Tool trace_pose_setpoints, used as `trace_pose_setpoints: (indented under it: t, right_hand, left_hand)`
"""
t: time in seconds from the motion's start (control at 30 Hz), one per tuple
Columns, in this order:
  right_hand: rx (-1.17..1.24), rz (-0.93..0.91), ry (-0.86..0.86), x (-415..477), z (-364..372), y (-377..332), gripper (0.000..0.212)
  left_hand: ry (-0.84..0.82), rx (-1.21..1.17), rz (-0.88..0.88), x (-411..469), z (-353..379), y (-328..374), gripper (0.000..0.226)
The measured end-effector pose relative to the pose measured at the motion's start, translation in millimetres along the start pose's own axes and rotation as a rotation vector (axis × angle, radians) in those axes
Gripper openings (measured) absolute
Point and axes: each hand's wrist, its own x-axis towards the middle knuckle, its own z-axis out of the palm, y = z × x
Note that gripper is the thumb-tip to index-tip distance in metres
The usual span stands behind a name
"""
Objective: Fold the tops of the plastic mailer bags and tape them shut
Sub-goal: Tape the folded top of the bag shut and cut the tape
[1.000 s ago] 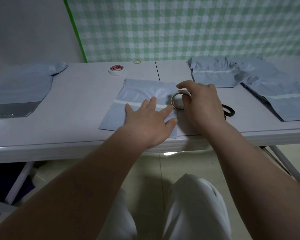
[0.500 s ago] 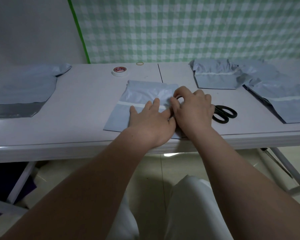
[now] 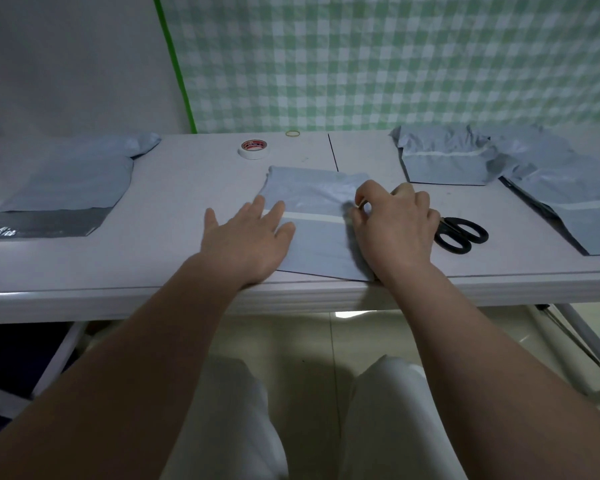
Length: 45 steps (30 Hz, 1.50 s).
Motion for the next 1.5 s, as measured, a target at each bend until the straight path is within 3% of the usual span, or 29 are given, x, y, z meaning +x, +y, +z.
trace_pose_setpoints:
  t: [0.1, 0.2, 0.33, 0.4, 0.6, 0.97, 1.23, 1.5]
  right_hand:
    - [0.011, -0.002, -0.006, 0, 1, 1, 0.014]
    - [0.033, -0.011, -0.014, 0, 2, 2, 0.017]
    - [0.105, 0.005, -0.013, -1, 0, 5, 0.024]
    - [0.166, -0.003, -0.042, 1, -1, 10, 0.024]
    - [0.395, -0.067, -0.025, 1, -7, 36, 0.044]
    - [0.354, 0.037, 0.125, -5, -3, 37, 0.053]
    - [0.322, 0.078, 0.156, -8, -5, 35, 0.054]
    - [0.349, 0.068, 0.194, -6, -4, 37, 0.038]
  left_hand:
    - [-0.012, 0.055, -0.04, 3, -4, -4, 0.057]
    - [0.091, 0.059, -0.035, 2, -6, 15, 0.058]
    - [0.167, -0.058, 0.305, -3, 1, 62, 0.05]
    - [0.167, -0.108, 0.376, -3, 9, 69, 0.046]
    - [0.151, -0.061, 0.369, -5, 18, 67, 0.051]
    - [0.114, -0.04, 0.337, -7, 15, 69, 0.052]
    - [0.085, -0.027, 0.324, -8, 11, 73, 0.054]
    - [-0.018, -0.025, 0.268, -9, 2, 82, 0.056]
